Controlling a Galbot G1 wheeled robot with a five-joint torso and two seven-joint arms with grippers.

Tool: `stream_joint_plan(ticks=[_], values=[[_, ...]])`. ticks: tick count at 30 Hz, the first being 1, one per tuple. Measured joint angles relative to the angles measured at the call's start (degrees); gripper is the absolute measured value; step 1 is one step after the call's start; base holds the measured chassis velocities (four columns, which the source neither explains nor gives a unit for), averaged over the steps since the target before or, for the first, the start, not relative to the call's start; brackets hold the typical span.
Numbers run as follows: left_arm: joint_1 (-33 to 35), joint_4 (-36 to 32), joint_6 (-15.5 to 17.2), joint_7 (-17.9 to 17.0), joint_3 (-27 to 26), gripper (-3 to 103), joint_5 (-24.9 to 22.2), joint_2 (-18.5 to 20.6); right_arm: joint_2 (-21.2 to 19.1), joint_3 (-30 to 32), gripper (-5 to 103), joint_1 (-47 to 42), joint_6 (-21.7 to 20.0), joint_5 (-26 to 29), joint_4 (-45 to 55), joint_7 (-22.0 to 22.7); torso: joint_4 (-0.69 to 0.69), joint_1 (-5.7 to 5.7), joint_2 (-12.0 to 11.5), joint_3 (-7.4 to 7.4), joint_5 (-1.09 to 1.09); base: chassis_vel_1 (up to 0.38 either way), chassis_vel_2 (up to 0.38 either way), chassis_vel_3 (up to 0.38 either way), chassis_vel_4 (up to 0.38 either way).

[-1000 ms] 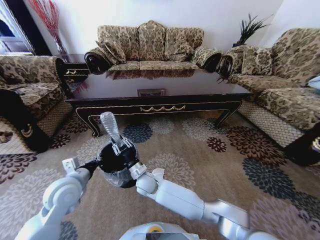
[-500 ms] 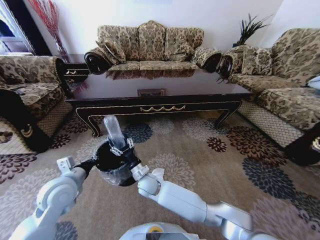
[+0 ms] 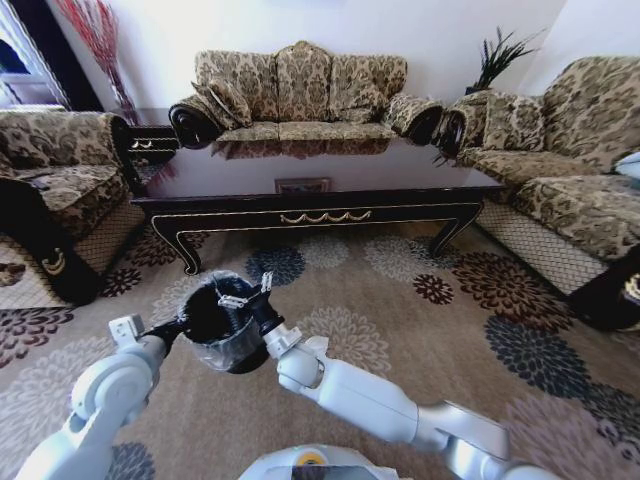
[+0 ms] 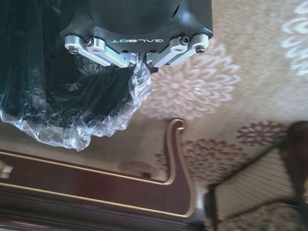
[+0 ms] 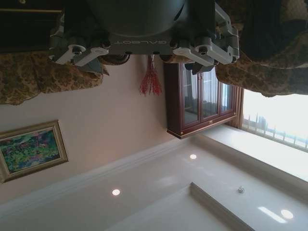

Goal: Move to the front of the table and pick up the trash from the floor, then place it into the trash bin.

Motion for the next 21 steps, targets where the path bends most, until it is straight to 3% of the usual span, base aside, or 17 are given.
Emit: stream_joint_plan(ticks=[3, 5, 7, 9, 12, 13, 17, 21], values=[[0.0, 0.9, -0.4, -0.5, -1.4, 4, -0.1, 0.5, -2.5, 1.7, 100, -1.0, -8.7, 2.4, 0.3, 5.5, 0.01, 0.0, 0.0, 0.0, 0.0, 0.0, 0.0, 0.0, 0.0], [0.0, 0.9, -0.4, -0.5, -1.6, 4, -0.2, 0.6, -3.1, 2.2, 100, -1.4, -10.9, 3.1, -0.1, 6.8, 0.0, 0.0, 0.0, 0.0, 0.0, 0.0, 0.0, 0.0, 0.0], [-0.1, 0.6, -0.4, -0.7, -2.1, 4, -0.5, 1.0, -5.3, 3.9, 100, -2.3, -16.8, 7.0, -1.8, 9.1, -0.01, 0.0, 0.0, 0.0, 0.0, 0.0, 0.0, 0.0, 0.0], [-0.2, 0.4, -0.4, -0.8, -2.1, 4, -0.6, 1.2, -6.1, 4.6, 100, -2.6, -18.8, 8.4, -2.3, 9.5, 0.0, 0.0, 0.0, 0.0, 0.01, 0.0, 0.0, 0.0, 0.0], [-0.4, -0.7, -0.4, -1.4, -2.9, 4, -1.2, 2.0, -9.8, 6.7, 100, -3.4, -28.6, 14.8, -5.1, 10.9, -0.02, 0.0, 0.0, 0.0, 0.02, 0.0, 0.0, 0.0, 0.0], [-0.4, -0.7, -0.4, -1.4, -2.9, 4, -1.2, 2.0, -9.8, 6.7, 100, -3.4, -28.6, 14.8, -5.1, 10.9, -0.02, 0.0, 0.0, 0.0, 0.02, 0.0, 0.0, 0.0, 0.0], [-0.3, -1.9, -0.4, -1.8, -4.4, 4, -1.7, 2.2, -11.4, 7.6, 100, -4.3, -39.1, 25.2, -8.9, 13.0, -0.02, 0.0, 0.0, 0.0, 0.02, 0.0, 0.0, 0.0, 0.0], [0.3, -2.6, -0.4, -1.8, -5.2, 4, -1.7, 2.2, -10.9, 7.9, 100, -5.4, -43.6, 29.9, -10.5, 13.3, -0.01, 0.0, 0.0, 0.0, 0.01, 0.0, 0.0, 0.0, 0.0]])
